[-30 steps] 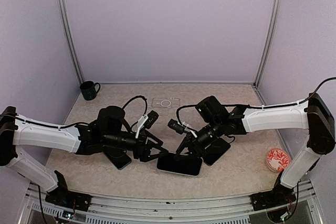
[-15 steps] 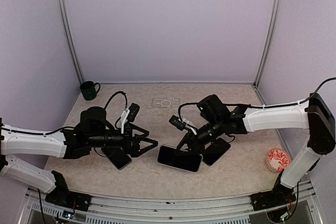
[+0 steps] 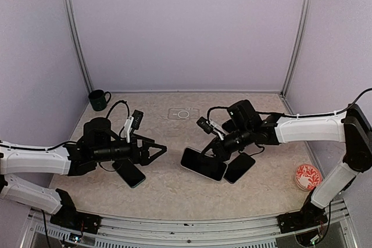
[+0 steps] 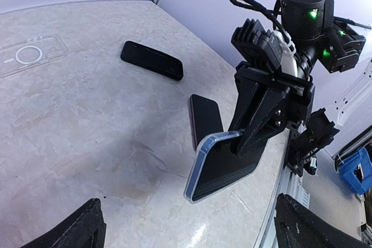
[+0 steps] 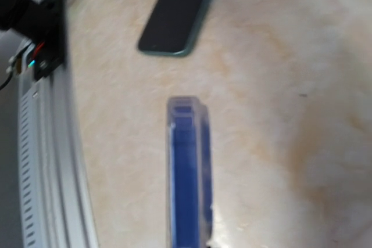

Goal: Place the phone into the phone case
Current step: Place the phone with the phone case at the corner of the board.

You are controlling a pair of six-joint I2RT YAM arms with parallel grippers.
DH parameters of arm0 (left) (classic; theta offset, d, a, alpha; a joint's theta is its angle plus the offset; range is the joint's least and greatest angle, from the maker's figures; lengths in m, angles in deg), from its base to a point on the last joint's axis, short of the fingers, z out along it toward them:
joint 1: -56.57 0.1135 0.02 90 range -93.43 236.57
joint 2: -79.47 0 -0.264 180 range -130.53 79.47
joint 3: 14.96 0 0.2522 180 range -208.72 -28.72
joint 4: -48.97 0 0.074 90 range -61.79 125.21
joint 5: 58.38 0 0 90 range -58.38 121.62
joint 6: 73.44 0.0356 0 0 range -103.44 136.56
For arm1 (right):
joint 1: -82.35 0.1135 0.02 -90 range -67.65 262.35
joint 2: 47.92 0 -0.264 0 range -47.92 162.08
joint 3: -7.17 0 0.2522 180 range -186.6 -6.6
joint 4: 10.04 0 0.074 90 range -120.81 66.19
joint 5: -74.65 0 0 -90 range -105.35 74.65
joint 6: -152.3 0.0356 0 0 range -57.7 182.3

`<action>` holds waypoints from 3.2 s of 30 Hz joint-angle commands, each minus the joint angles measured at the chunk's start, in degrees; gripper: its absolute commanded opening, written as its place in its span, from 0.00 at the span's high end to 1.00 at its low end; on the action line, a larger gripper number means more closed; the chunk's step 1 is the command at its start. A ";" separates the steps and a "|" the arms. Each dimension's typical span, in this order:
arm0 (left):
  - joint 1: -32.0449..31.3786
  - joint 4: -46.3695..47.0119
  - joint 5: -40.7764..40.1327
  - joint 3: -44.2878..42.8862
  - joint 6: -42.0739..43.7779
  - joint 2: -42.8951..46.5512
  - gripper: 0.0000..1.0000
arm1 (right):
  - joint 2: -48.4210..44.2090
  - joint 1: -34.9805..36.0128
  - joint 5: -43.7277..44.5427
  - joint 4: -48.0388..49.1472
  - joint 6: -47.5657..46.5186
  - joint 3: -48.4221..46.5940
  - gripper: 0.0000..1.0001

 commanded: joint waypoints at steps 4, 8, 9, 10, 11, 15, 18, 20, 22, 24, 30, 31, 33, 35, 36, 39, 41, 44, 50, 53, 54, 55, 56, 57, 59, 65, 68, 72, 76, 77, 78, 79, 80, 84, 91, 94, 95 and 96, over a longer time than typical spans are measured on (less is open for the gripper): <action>1.05 1.23 -1.37 0.82 -1.23 1.07 0.01 | -2.63 -4.08 3.32 4.21 4.49 1.29 1.00; 1.15 1.31 -1.32 1.05 -1.28 1.23 0.01 | -3.10 -5.69 3.98 5.33 6.02 2.25 1.00; 1.23 1.27 -1.35 1.11 -1.30 1.30 0.01 | -3.34 -6.04 4.38 5.55 6.26 2.53 1.00; 1.24 1.24 -1.40 1.11 -1.37 1.45 0.01 | -3.60 -6.33 4.97 5.78 6.63 2.71 1.00; 1.24 1.23 -1.41 1.19 -1.39 1.44 0.01 | -3.90 -6.64 5.48 5.97 6.92 2.88 1.00; 1.33 1.28 -1.46 1.42 -1.57 1.50 0.01 | -5.30 -8.42 7.35 7.05 8.52 4.13 1.00; 1.33 1.31 -1.50 1.52 -1.75 1.50 0.01 | -6.48 -9.76 7.79 8.11 9.64 5.27 1.00; 1.36 1.28 -1.66 1.54 -1.88 1.59 0.01 | -7.38 -10.40 8.60 8.31 10.28 5.95 1.00; 1.33 1.23 -1.69 1.60 -1.92 1.62 0.01 | -8.20 -11.14 9.44 8.32 10.72 6.63 1.00; 1.33 1.23 -1.83 1.55 -2.01 1.64 0.01 | -8.99 -12.00 10.36 8.32 11.47 7.17 1.00; 1.41 1.07 -2.15 1.49 -2.18 1.57 0.01 | -10.98 -14.51 11.68 10.81 13.47 8.93 1.00; 1.42 0.99 -2.38 1.45 -2.26 1.59 0.01 | -11.24 -14.74 11.66 11.00 13.65 9.19 1.00; 1.46 0.82 -3.09 1.51 -2.48 1.66 0.01 | -11.61 -14.95 11.69 11.34 13.84 9.42 1.00; 1.70 0.94 -3.44 1.60 -2.77 1.76 0.01 | -11.83 -15.00 11.93 11.54 13.98 9.54 1.00; 1.87 0.97 -3.49 1.65 -2.98 1.77 0.01 | -11.90 -15.06 12.12 11.61 14.09 9.62 1.00; 2.65 0.96 -3.75 1.77 -3.60 1.60 0.01 | -12.20 -15.25 12.85 11.77 14.23 9.67 1.00; 3.07 0.97 -4.01 1.97 -3.91 1.68 0.01 | -12.45 -15.41 13.04 12.01 14.43 9.71 1.00; 3.55 0.96 -4.29 2.24 -4.19 2.00 0.01 | -12.56 -15.60 13.19 12.17 14.73 9.69 1.00; 4.39 0.58 -4.97 2.72 -4.71 2.46 0.01 | -13.05 -16.44 14.39 12.97 15.93 10.41 1.00; 4.73 0.77 -5.22 3.15 -5.04 2.69 0.01 | -13.39 -16.79 14.33 14.26 16.93 11.08 1.00; 4.83 0.95 -5.21 3.40 -5.19 2.79 0.01 | -13.42 -16.84 14.22 14.64 17.28 11.19 1.00; 4.92 1.11 -5.20 3.65 -5.30 2.89 0.01 | -13.37 -16.88 14.20 14.98 17.53 11.25 1.00; 5.00 1.34 -5.26 3.80 -5.41 2.95 0.01 | -13.36 -16.92 14.19 15.30 17.75 11.23 1.00; 5.08 1.46 -5.20 3.92 -5.55 2.99 0.01 | -13.26 -16.93 14.20 15.54 17.92 11.23 1.00; 5.11 1.58 -5.03 4.07 -5.69 3.03 0.01 | -13.19 -16.91 14.23 15.99 18.44 11.29 1.00; 5.27 1.58 -5.11 4.57 -5.70 3.34 0.01 | -13.75 -17.01 16.05 16.54 19.18 11.84 1.00; 5.37 1.45 -5.10 4.91 -5.70 3.76 0.01 | -14.98 -17.59 18.37 16.45 19.92 12.48 1.00; 5.54 1.63 -5.00 5.27 -5.85 3.95 0.01 | -16.28 -19.67 20.63 15.80 21.25 13.54 1.00; 5.55 1.74 -4.93 5.51 -5.88 4.21 0.01 | -15.90 -23.28 21.02 12.55 21.46 12.64 1.00; 5.55 1.76 -4.93 5.55 -5.88 4.29 0.01 | -15.70 -24.45 20.85 11.64 21.24 12.29 1.00; 5.55 1.76 -4.94 5.60 -5.89 4.31 0.01 | -15.34 -25.71 20.52 10.76 20.90 11.86 1.00; 5.62 1.69 -4.92 5.68 -5.88 4.39 0.01 | -15.03 -26.96 19.99 10.03 20.49 11.35 1.00; 5.63 1.67 -4.88 5.72 -5.90 4.44 0.01 | -14.68 -28.32 19.47 9.50 19.81 10.93 1.00; 5.64 1.69 -4.80 6.04 -5.96 4.64 0.01 | -12.79 -34.44 15.96 8.99 18.13 9.44 1.00; 5.72 1.58 -4.70 6.17 -5.88 5.09 0.01 | -6.93 -46.66 7.30 6.23 15.97 3.76 1.00; 5.73 1.94 -4.42 6.33 -6.07 4.95 0.01 | -4.40 -50.37 3.32 8.35 17.38 3.57 1.00; 5.72 2.29 -4.16 6.42 -6.21 4.87 0.01 | -3.33 -50.90 3.88 8.32 16.77 2.46 1.00; 5.72 2.55 -4.02 6.55 -6.37 4.73 0.01 | -2.06 -51.11 5.20 7.40 15.66 0.96 1.00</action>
